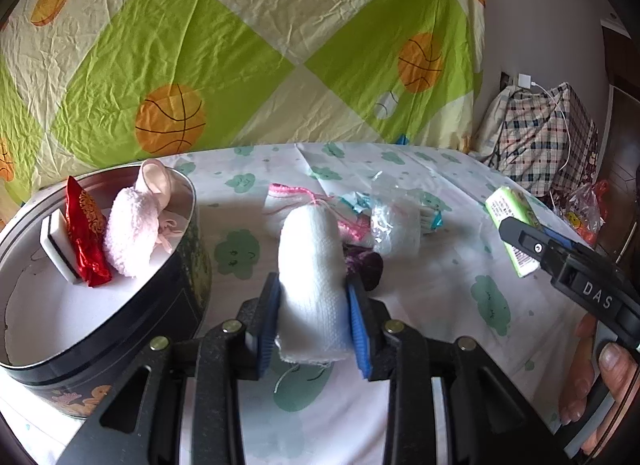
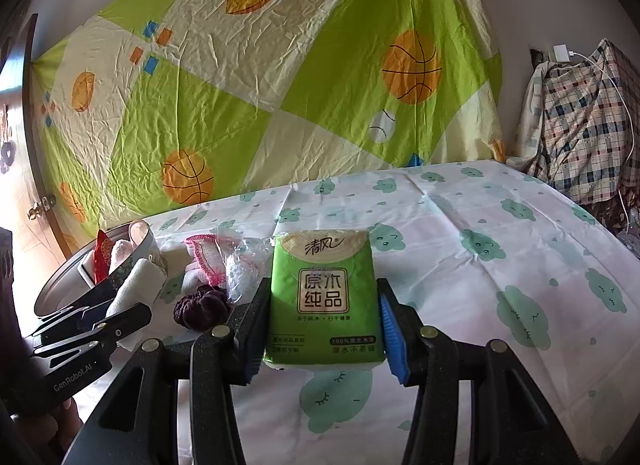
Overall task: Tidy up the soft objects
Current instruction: 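Carry the gauze roll and tissue pack with both grippers over the tin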
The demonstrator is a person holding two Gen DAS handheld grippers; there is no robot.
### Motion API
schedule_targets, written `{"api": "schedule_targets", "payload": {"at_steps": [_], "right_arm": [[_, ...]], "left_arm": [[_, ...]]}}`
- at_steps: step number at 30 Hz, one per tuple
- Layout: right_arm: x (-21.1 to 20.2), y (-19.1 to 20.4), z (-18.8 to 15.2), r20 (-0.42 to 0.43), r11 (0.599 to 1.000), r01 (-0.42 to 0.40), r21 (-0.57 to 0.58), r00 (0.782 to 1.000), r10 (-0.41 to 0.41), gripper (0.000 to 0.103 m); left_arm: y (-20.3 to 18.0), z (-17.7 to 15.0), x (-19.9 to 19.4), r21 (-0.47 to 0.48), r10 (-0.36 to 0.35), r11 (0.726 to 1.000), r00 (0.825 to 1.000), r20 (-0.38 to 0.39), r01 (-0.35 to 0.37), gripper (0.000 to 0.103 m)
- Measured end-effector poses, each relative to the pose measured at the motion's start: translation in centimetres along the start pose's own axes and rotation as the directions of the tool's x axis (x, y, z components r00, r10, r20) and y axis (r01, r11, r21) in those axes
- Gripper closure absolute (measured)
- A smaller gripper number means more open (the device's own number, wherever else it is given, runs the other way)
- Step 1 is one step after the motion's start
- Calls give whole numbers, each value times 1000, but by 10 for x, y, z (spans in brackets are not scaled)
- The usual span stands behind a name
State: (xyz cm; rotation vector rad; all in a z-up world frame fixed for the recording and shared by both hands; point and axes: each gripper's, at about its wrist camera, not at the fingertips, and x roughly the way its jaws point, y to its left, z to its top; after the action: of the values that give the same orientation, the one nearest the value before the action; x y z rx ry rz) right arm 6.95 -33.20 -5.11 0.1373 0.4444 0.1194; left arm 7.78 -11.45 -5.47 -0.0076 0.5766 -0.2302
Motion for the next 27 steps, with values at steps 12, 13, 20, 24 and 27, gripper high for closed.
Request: {"api": "schedule_targets", "payload": {"at_steps": [12, 13, 20, 24, 27], "right_arm": [[-1, 15, -4, 8, 999, -43, -6, 999, 43, 51], [-1, 17, -4, 6, 999, -49, -7, 999, 49, 51], [-1, 43, -10, -1, 995, -68, -68, 998, 68, 51], [-1, 55, -14, -1, 992, -68, -103, 998, 68, 51], [-1, 58, -15, 0, 992, -69, -105, 998, 70, 51]], "left_arm": [[21, -2, -12, -35, 7, 999, 999, 46, -6, 72], [22, -2, -12, -38, 5, 999, 999, 49, -4, 72], [29, -4, -18, -46, 10, 999, 997, 74, -7, 72], [36, -4, -20, -62, 11, 998, 997, 80, -6, 72], [40, -4, -22, -68, 14, 998, 996, 86, -8, 72]]}}
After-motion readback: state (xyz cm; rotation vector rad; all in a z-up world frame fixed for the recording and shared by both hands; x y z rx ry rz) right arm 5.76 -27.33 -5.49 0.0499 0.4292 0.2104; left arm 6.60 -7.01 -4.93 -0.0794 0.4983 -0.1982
